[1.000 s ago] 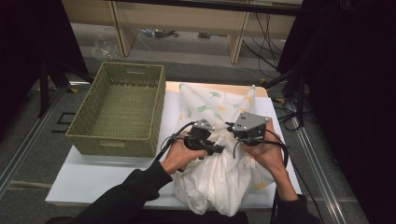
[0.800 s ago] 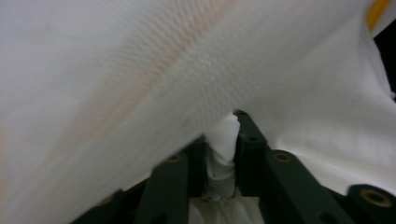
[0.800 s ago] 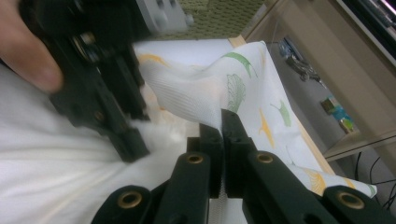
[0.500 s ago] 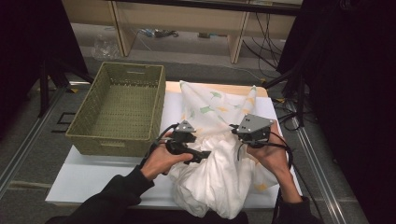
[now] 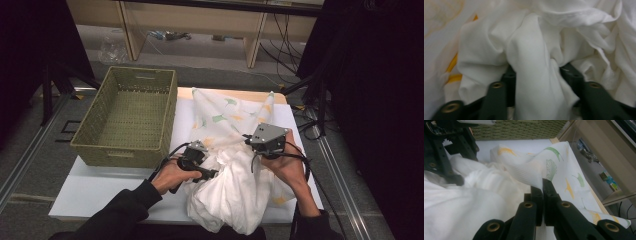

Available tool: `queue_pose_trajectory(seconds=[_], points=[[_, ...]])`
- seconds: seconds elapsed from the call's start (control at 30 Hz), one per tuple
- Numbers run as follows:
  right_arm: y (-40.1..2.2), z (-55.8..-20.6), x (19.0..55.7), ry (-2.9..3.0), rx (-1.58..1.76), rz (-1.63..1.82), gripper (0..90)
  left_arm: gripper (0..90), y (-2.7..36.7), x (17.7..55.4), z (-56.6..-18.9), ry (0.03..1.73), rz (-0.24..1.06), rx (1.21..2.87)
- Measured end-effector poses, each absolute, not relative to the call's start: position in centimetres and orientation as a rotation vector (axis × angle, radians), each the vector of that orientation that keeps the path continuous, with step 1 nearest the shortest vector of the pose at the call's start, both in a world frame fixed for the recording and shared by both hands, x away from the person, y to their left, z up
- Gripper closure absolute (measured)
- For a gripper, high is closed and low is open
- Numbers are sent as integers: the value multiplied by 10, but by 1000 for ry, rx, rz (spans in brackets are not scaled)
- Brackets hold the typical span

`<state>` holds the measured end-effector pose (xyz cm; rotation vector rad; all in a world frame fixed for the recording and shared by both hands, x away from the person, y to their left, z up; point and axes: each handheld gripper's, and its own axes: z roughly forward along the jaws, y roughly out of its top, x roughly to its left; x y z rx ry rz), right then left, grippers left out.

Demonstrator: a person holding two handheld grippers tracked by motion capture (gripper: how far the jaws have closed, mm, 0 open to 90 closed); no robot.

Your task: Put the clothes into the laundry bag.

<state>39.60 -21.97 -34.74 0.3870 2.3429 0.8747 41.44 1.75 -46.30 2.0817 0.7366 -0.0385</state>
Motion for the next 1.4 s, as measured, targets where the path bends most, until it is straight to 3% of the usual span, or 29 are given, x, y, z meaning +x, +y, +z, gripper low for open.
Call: queue_pose_trajectory(seconds=[0.1, 0.23, 0.37, 0.47, 0.57, 0.6, 0.63, 0.67, 0.7, 0.83, 0.93, 1.07, 1.23, 1.3, 1.33, 1.37, 1.4], points=[[-215, -348, 395, 2353, 371, 869, 898, 730, 7, 412, -450, 698, -12, 2042], [-214, -344, 392, 2347, 359, 888, 899, 754, -7, 419, -433, 708, -5, 1995], [-211, -339, 387, 2365, 339, 899, 899, 756, -15, 446, -455, 832, 68, 2013], [-208, -336, 381, 2383, 321, 893, 899, 731, -12, 459, -471, 956, -9, 1941], [-210, -336, 382, 2377, 327, 885, 899, 618, -4, 453, -460, 931, 16, 1977], [-214, -338, 385, 2372, 342, 888, 899, 503, 4, 445, -448, 918, 29, 1989], [-214, -338, 385, 2372, 342, 888, 899, 448, 4, 445, -448, 918, 29, 1989], [-216, -339, 386, 2370, 354, 887, 899, 448, 11, 440, -440, 909, 24, 1983], [-218, -341, 388, 2368, 363, 885, 899, 362, 20, 432, -429, 908, -3, 1972], [-221, -342, 391, 2359, 379, 879, 899, 256, 33, 415, -415, 885, -44, 1975], [-222, -342, 391, 2361, 383, 877, 899, 211, 37, 394, -411, 826, -43, 2011], [-220, -342, 391, 2365, 385, 872, 899, 194, 19, 375, -421, 709, -148, 2063], [-219, -342, 391, 2363, 380, 870, 898, 153, -22, 383, -443, 652, -69, 2138], [-219, -343, 392, 2369, 379, 872, 898, 173, -38, 391, -448, 677, -53, 2134], [-220, -343, 392, 2370, 386, 873, 898, 262, -42, 398, -450, 690, -53, 2126], [-220, -344, 393, 2370, 386, 870, 898, 488, -43, 402, -450, 697, -47, 2113], [-221, -344, 393, 2373, 386, 871, 899, 619, -42, 408, -449, 703, -69, 2092]])
